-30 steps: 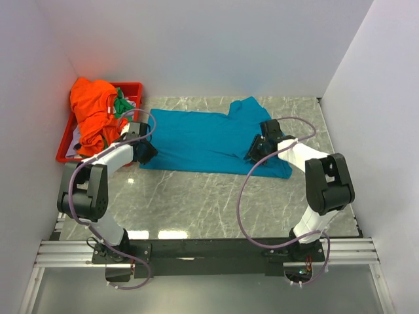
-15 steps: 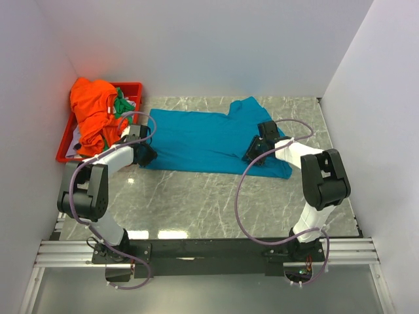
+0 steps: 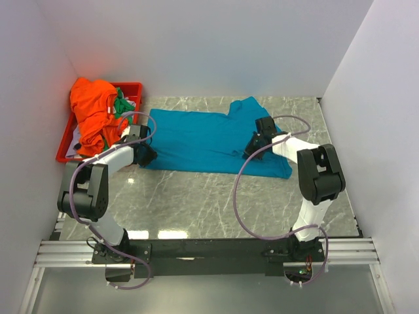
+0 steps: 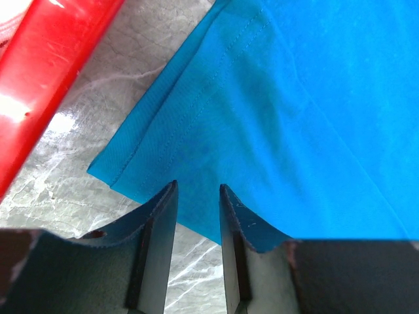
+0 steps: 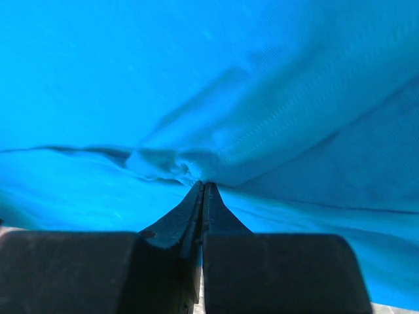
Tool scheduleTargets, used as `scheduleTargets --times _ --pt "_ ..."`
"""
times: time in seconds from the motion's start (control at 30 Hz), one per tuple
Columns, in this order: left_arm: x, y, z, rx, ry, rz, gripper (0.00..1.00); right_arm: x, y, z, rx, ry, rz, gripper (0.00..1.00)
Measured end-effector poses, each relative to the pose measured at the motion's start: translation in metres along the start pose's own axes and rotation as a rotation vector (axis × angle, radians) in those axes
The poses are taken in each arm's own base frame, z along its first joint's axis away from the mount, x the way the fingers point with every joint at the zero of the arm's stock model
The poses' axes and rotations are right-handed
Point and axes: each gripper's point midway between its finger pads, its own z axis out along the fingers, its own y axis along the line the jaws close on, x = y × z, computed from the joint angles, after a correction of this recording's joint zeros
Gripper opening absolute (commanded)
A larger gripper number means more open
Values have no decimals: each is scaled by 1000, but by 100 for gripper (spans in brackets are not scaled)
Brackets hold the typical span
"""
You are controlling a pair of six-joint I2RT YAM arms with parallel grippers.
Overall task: Fold and stack the t-shirts
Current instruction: Fold the tshirt
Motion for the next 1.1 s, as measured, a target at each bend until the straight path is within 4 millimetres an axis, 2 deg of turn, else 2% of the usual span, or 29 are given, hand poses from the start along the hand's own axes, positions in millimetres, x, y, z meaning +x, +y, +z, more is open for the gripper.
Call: scheduleTargets --times 0.23,0.37,0.53,0.87,0.97,1.0,1.1 --pt "0 0 0 0 0 1 36 -29 29 -4 -41 -46 -14 0" --pt "0 0 0 0 1 3 36 -42 43 4 -51 -54 -27 0" --pt "0 1 0 -1 1 4 36 -45 50 21 -33 -29 -55 0" --pt "2 3 0 -10 9 6 35 -51 66 38 -10 -15 -140 1" --pt "3 3 0 -12 10 7 35 -51 66 41 -3 -12 -163 14" --pt "3 3 0 -12 10 7 35 -51 67 41 -3 -11 -173 23" --pt "3 4 0 -12 10 10 36 -55 72 39 -13 -23 -202 35"
